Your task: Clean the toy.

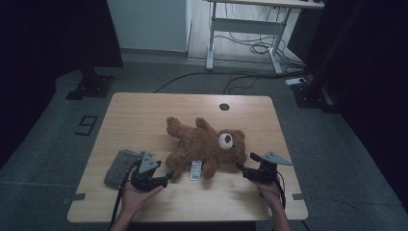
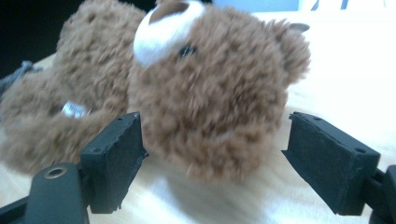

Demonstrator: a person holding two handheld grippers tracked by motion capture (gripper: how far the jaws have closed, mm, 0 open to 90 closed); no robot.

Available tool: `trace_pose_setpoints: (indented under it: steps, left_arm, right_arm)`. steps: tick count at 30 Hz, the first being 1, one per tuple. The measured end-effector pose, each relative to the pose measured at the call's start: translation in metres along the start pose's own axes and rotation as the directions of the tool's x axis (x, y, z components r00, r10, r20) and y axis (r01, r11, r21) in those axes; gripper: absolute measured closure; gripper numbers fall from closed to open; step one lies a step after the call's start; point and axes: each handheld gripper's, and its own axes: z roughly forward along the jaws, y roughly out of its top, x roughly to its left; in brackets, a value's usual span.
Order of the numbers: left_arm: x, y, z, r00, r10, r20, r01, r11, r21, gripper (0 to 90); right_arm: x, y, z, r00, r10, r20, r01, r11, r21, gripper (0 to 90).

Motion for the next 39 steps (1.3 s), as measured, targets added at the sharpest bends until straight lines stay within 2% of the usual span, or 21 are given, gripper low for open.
trace_pose_setpoints:
  steps: [6, 11, 16, 18, 22, 28, 32, 39]
  left_arm:
    - [-0.002, -0.015, -0.004, 0.9995, -0.024, 0.021, 0.023, 0.9996, 0.015, 33.8]
    - [-0.001, -0.028, -0.006, 0.9995, -0.024, 0.022, 0.023, 0.9979, 0.061, 33.4]
    - [0.001, -0.040, -0.009, 0.9985, -0.048, 0.027, 0.046, 0.9961, 0.075, 33.4]
    - [0.002, -0.044, -0.009, 0.9976, -0.060, 0.033, 0.057, 0.9947, 0.085, 33.4]
    - [0.002, -0.049, -0.007, 0.9969, -0.071, 0.034, 0.067, 0.9927, 0.100, 33.4]
    - [0.004, -0.052, -0.004, 0.9965, -0.075, 0.037, 0.071, 0.9917, 0.107, 33.3]
    - [0.005, -0.053, -0.002, 0.9962, -0.077, 0.040, 0.072, 0.9909, 0.114, 33.0]
    - [0.009, -0.052, -0.007, 0.9951, -0.091, 0.039, 0.087, 0.9915, 0.097, 32.2]
  right_arm:
    - [0.004, -0.012, -0.008, 0.9999, -0.009, -0.012, 0.010, 0.999, 0.042, 18.5]
    - [0.009, -0.026, -0.018, 0.9988, -0.034, -0.036, 0.036, 0.997, 0.074, 18.0]
    - [0.012, -0.038, -0.027, 0.9986, -0.051, -0.014, 0.052, 0.991, 0.126, 18.0]
    - [0.011, -0.042, -0.030, 0.9993, -0.037, -0.001, 0.037, 0.988, 0.151, 18.0]
    - [0.010, -0.042, -0.031, 0.9997, -0.023, 0.004, 0.022, 0.987, 0.160, 18.1]
    - [0.016, -0.042, -0.027, 0.9986, -0.053, 0.004, 0.051, 0.983, 0.177, 18.2]
    - [0.017, -0.042, -0.026, 0.9985, -0.054, -0.001, 0.053, 0.983, 0.177, 18.2]
    - [0.015, -0.042, -0.028, 0.9986, -0.053, 0.000, 0.052, 0.985, 0.167, 18.2]
